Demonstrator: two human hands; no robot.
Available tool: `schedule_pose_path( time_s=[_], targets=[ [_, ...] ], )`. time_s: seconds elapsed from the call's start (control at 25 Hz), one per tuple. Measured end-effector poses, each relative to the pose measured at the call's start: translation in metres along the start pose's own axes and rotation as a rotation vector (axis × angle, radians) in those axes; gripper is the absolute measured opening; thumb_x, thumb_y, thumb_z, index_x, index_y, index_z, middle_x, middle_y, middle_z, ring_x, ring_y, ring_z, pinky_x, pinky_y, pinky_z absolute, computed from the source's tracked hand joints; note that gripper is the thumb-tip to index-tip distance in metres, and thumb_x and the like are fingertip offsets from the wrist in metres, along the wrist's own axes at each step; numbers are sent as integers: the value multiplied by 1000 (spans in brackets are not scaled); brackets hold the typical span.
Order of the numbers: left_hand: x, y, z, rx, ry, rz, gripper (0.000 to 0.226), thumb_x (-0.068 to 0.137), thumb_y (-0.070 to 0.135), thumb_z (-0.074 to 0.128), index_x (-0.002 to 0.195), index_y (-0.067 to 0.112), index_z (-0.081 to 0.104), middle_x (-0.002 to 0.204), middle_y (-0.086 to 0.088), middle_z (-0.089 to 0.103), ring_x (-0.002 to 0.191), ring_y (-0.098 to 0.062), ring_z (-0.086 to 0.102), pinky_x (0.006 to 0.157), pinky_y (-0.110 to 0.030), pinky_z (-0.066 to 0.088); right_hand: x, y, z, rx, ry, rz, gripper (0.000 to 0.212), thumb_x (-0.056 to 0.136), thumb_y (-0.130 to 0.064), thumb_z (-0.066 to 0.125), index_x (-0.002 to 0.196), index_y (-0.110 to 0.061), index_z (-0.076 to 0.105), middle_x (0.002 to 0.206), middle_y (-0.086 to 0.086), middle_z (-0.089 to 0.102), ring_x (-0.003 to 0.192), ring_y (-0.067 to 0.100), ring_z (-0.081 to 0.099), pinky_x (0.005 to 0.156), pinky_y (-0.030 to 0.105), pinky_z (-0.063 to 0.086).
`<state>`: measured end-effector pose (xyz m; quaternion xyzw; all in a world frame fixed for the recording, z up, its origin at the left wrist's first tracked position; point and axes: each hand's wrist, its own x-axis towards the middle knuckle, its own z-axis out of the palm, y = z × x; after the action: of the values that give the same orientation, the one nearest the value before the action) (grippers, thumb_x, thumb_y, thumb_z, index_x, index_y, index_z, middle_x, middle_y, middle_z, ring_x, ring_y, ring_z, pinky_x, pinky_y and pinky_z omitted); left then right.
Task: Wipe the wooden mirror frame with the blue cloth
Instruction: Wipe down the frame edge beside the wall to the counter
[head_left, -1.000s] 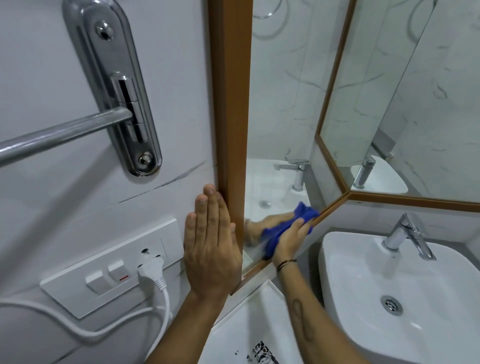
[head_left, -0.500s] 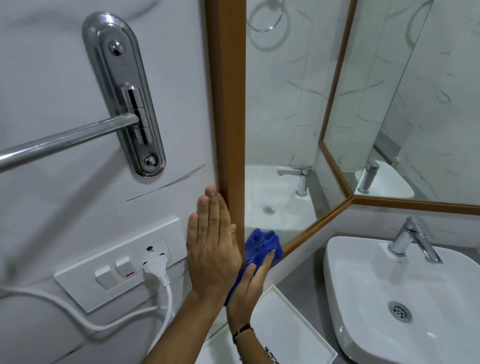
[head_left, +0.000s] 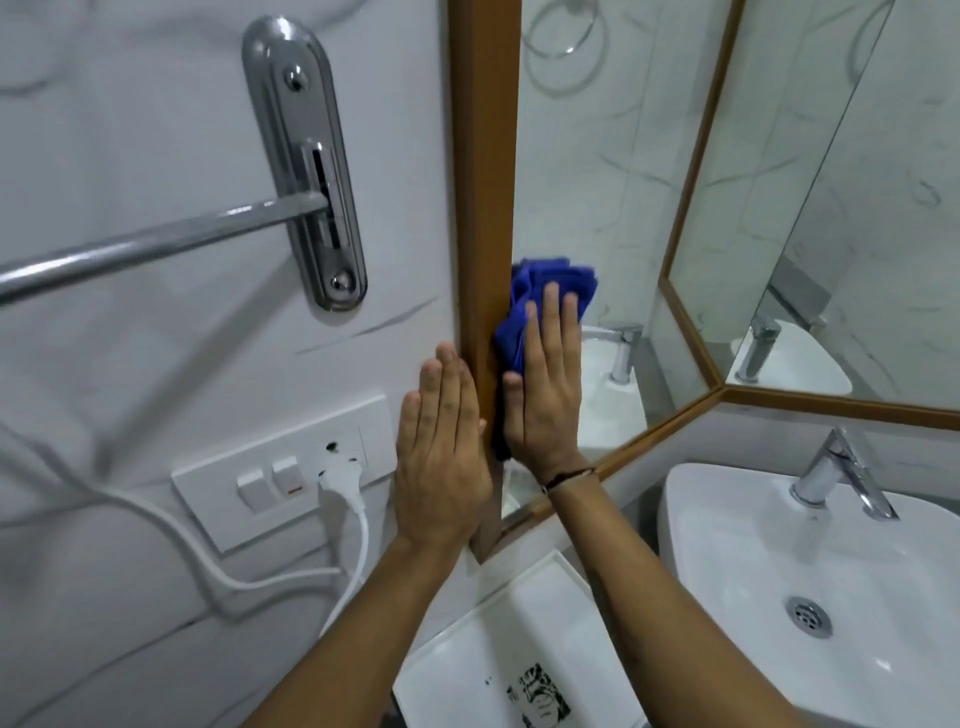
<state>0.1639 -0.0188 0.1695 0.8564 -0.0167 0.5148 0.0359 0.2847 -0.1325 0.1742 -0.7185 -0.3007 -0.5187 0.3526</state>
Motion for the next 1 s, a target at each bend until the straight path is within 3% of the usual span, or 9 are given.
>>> schedule_pose_path(
  time_s=[0.12,0.24,0.32,0.44,0.56,0.64,0.72,0.88,1.0],
  targets=[
    [-3,0,1,0,-18,-11,67,117,21,38,175,0,12,183,-16,2,174,-22,-11,143,-41,-5,-28,-8,2,7,-11,50,64,120,-43,25,179,-22,9,189,4,6,176,34,7,142,54,14],
    [-5,-1,2,13,-23,10,70,119,23,35,176,4,0,185,-14,-5,174,-22,-15,143,-40,-7,-126,-24,-14,-26,-232,154,66,121,-49,19,179,-30,-5,189,-6,-9,176,20,-5,137,60,24],
    [-6,-2,3,24,-26,26,68,122,24,28,177,5,-7,186,-12,-16,174,-22,-17,143,-41,-8,-172,-26,-24,-90,-348,164,67,121,-48,17,178,-29,-12,188,-7,-17,175,16,-12,135,56,25],
    [-3,-2,1,8,-28,18,72,121,24,34,176,5,-8,185,-11,-18,173,-21,-19,142,-40,-8,-139,-22,-26,-97,-298,60,65,121,-45,16,178,-29,-12,187,-7,-18,175,16,-14,142,40,7],
    [-4,-2,4,-19,-14,13,64,122,23,25,176,6,-5,184,-12,-7,174,-20,-15,142,-40,-7,-39,-13,-12,-51,-112,3,63,121,-43,19,179,-27,1,189,-4,-5,176,25,-3,144,46,7],
    [-6,-2,5,-63,-13,0,61,123,25,17,177,8,-7,185,-10,-10,174,-20,-13,142,-40,-6,-6,-10,-4,-28,-29,34,63,120,-43,22,179,-23,9,188,1,3,175,31,3,142,52,11],
    [-10,-2,8,-41,-9,10,63,123,27,17,177,8,-8,186,-8,-18,174,-20,-13,142,-41,-7,-34,-11,-3,-32,-52,56,64,121,-44,20,179,-25,6,189,0,0,176,28,2,143,49,10],
    [-8,-3,9,-12,-19,7,72,121,25,30,177,7,-11,186,-8,-25,174,-22,-17,142,-41,-9,-143,-28,-28,-82,-295,95,65,121,-46,13,177,-30,-14,187,-9,-20,174,14,-16,143,37,-1],
    [-7,-3,10,-2,-7,15,67,121,24,29,177,4,-2,186,-11,-14,174,-21,-14,143,-40,-6,-97,-26,-23,-28,-232,74,63,121,-46,13,177,-33,-13,186,-12,-19,174,13,-14,143,38,1]
  ],
)
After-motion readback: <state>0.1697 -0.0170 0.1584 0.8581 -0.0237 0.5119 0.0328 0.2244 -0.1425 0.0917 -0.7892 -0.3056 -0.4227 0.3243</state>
